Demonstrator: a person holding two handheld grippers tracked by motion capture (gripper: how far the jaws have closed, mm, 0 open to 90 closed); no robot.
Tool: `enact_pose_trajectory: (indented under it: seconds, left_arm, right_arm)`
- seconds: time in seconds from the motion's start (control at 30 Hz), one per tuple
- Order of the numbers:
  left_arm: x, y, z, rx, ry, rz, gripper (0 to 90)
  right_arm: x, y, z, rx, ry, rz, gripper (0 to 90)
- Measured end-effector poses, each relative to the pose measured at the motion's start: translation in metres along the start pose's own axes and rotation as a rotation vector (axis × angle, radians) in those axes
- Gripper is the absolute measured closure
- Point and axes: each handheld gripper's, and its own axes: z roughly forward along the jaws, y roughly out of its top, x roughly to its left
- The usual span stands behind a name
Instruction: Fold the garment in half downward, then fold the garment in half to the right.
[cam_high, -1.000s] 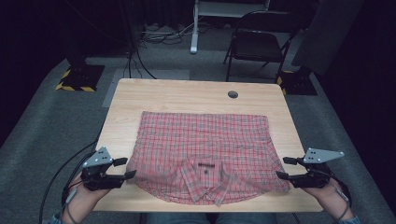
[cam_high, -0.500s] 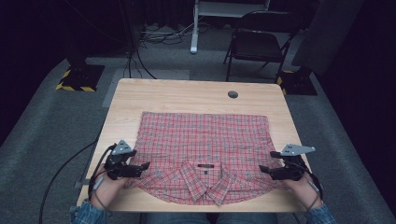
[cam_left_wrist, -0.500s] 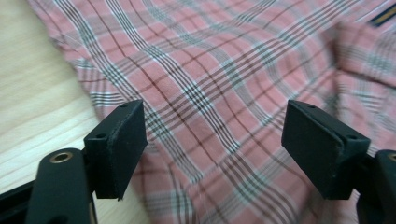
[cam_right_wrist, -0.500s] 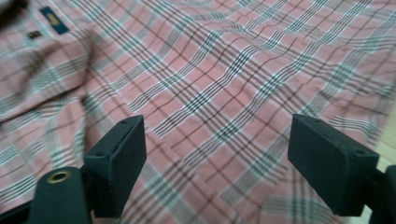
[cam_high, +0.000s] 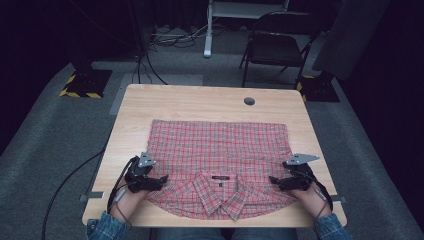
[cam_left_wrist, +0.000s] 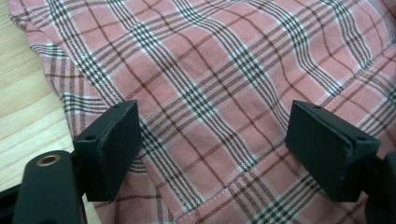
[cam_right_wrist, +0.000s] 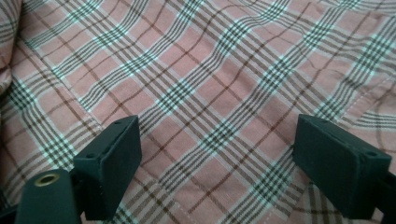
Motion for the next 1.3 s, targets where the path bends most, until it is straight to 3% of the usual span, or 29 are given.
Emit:
enact_pose_trajectory:
  seconds: [0.33,0.63,0.97,1.03,1.13,1.3]
  left_arm:
    - [-0.022,0.01,0.01,-0.013,-0.046,0.036,18.3]
    - [-0.033,0.006,0.009,-0.03,-0.068,0.052,18.2]
    - [-0.033,0.004,0.008,-0.039,-0.075,0.047,18.4]
    - [-0.033,0.005,0.008,-0.042,-0.077,0.034,18.4]
    - [-0.028,0.007,0.0,-0.085,-0.086,0.002,17.9]
    - [-0.021,0.011,0.0,-0.067,-0.07,-0.013,17.3]
  right_arm:
    - [-0.019,-0.022,-0.021,0.006,-0.052,0.051,16.0]
    - [-0.022,-0.034,-0.03,-0.012,-0.073,0.073,15.9]
    - [-0.021,-0.038,-0.032,-0.028,-0.077,0.076,15.8]
    - [-0.021,-0.037,-0.032,-0.022,-0.078,0.076,15.8]
    - [-0.019,-0.032,-0.034,0.007,-0.092,0.058,14.0]
    - [-0.016,-0.027,-0.031,-0.019,-0.066,0.054,12.4]
